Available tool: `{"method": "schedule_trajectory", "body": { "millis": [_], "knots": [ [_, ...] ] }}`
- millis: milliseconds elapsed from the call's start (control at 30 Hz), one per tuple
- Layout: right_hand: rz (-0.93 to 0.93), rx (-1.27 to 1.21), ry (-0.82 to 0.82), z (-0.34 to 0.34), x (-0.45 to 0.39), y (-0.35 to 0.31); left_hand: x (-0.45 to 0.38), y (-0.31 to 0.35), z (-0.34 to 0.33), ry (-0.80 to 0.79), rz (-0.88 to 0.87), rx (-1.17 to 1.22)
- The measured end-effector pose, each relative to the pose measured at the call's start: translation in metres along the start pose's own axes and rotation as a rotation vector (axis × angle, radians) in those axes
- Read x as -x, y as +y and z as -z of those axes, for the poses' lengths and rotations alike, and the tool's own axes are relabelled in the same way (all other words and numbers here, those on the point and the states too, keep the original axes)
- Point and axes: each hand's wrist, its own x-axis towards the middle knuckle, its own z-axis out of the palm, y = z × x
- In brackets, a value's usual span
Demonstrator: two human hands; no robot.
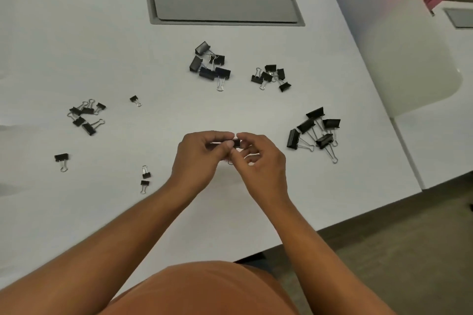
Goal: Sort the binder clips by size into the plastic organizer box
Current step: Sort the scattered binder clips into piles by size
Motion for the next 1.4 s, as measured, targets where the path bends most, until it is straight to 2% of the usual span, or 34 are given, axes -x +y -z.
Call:
{"method": "schedule_trajectory", "body": {
  "millis": [267, 400, 533, 700, 800, 1133, 1267, 1400],
  "knots": [
    [-0.057, -0.076, -0.15, 0.058, -0.09, 0.036, -0.053, 0.019, -0.071, 0.144, 0.077, 0.091],
    [-0.039, -0.036, -0.092, 0.091, -0.154, 0.056, -0.099, 0.03, -0.109, 0.228, 0.007, 0.04],
    [-0.034, 0.064, 0.001, 0.109, -0.211, 0.08, -0.151, 0.045, -0.143, 0.23, -0.18, -0.195],
    [-0.014, 0.143, -0.059, 0.099, -0.238, 0.106, -0.206, 0.042, -0.165, 0.183, -0.488, -0.626],
    [0.028, 0.157, -0.011, 0.088, -0.242, 0.116, -0.224, 0.03, -0.173, 0.167, -0.552, -0.84],
    [0.017, 0.132, -0.049, 0.088, -0.246, 0.121, -0.211, 0.023, -0.174, 0.144, -0.537, -0.878],
    [-0.032, 0.127, -0.104, 0.097, -0.247, 0.116, -0.17, 0.032, -0.159, 0.271, -0.58, -0.809],
    [-0.042, 0.146, -0.101, 0.103, -0.233, 0.107, -0.109, 0.022, -0.129, 0.368, -0.537, -0.754]
  ]
}}
